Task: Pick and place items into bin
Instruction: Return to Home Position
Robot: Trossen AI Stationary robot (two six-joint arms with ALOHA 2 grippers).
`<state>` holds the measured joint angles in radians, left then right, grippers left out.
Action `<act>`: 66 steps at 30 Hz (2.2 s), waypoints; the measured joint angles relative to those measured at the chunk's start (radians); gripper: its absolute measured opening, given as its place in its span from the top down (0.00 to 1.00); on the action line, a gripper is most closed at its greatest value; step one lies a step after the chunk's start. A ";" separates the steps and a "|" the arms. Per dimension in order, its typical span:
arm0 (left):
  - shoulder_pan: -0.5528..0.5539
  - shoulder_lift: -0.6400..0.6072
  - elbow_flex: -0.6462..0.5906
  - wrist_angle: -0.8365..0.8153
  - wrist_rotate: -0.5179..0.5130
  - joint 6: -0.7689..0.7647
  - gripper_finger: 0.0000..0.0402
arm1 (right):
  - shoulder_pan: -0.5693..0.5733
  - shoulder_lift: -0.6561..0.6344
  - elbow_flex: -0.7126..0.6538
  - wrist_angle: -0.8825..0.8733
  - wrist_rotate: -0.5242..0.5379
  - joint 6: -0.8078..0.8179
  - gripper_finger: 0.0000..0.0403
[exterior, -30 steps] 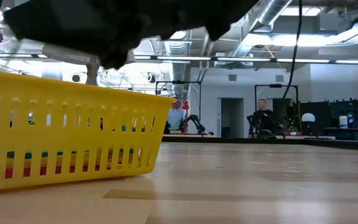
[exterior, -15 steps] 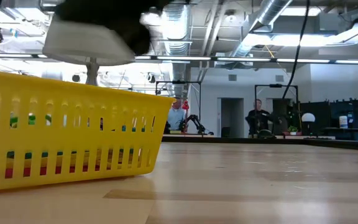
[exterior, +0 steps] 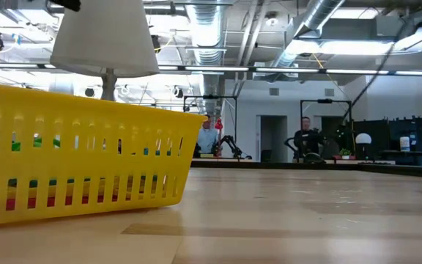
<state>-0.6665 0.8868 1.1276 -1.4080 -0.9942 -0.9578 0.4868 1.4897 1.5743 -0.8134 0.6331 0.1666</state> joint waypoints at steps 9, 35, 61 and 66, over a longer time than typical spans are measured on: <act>-0.155 -0.277 -0.539 0.653 -0.034 0.198 0.81 | 0.105 -0.500 -0.773 0.489 -0.109 -0.114 0.75; 0.234 -0.724 -0.947 1.383 0.354 0.781 0.81 | 0.137 -1.479 -1.396 0.576 -0.108 -0.223 0.75; 0.265 -0.709 -1.108 1.475 0.333 0.815 0.81 | 0.054 -1.464 -1.490 0.605 -0.078 -0.254 0.75; 0.265 -0.709 -1.108 1.473 0.333 0.838 0.81 | 0.054 -1.464 -1.490 0.605 -0.078 -0.253 0.75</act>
<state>-0.4011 0.1776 0.0199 0.0654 -0.6617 -0.1200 0.5404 0.0260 0.0845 -0.2081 0.5552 -0.0868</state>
